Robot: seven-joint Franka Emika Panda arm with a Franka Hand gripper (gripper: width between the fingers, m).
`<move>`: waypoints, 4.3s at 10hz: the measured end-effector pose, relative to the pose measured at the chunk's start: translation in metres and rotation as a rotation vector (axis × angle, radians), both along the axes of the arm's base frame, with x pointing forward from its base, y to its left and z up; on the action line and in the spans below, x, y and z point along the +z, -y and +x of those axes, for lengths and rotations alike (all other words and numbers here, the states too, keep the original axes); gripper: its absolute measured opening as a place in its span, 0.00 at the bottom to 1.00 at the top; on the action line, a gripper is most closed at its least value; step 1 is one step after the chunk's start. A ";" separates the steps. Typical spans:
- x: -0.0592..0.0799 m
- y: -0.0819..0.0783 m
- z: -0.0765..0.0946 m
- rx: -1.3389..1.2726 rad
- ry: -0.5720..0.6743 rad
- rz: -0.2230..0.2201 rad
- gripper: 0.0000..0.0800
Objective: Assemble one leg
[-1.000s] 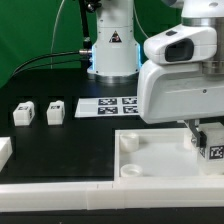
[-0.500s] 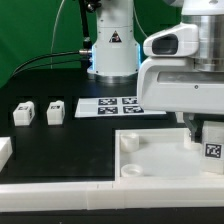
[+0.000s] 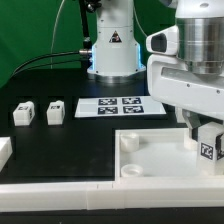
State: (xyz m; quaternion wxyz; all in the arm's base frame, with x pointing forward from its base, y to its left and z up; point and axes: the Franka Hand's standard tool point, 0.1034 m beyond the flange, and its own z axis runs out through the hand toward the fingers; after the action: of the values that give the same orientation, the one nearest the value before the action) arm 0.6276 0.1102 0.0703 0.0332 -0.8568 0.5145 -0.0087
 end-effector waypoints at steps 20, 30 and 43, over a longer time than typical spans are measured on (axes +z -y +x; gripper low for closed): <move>-0.001 -0.009 -0.003 0.920 0.007 -0.077 0.81; -0.002 -0.006 -0.004 1.103 0.005 -0.079 0.36; -0.001 0.024 -0.008 0.322 -0.047 -0.091 0.39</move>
Offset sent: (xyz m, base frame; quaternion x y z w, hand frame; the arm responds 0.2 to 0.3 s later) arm -0.0024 -0.0015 0.0017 -0.0175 -0.0068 0.2552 0.9667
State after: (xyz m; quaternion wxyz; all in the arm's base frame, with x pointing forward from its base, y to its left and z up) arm 0.6195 0.0865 0.0690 -0.0166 -0.9288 0.3701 -0.0067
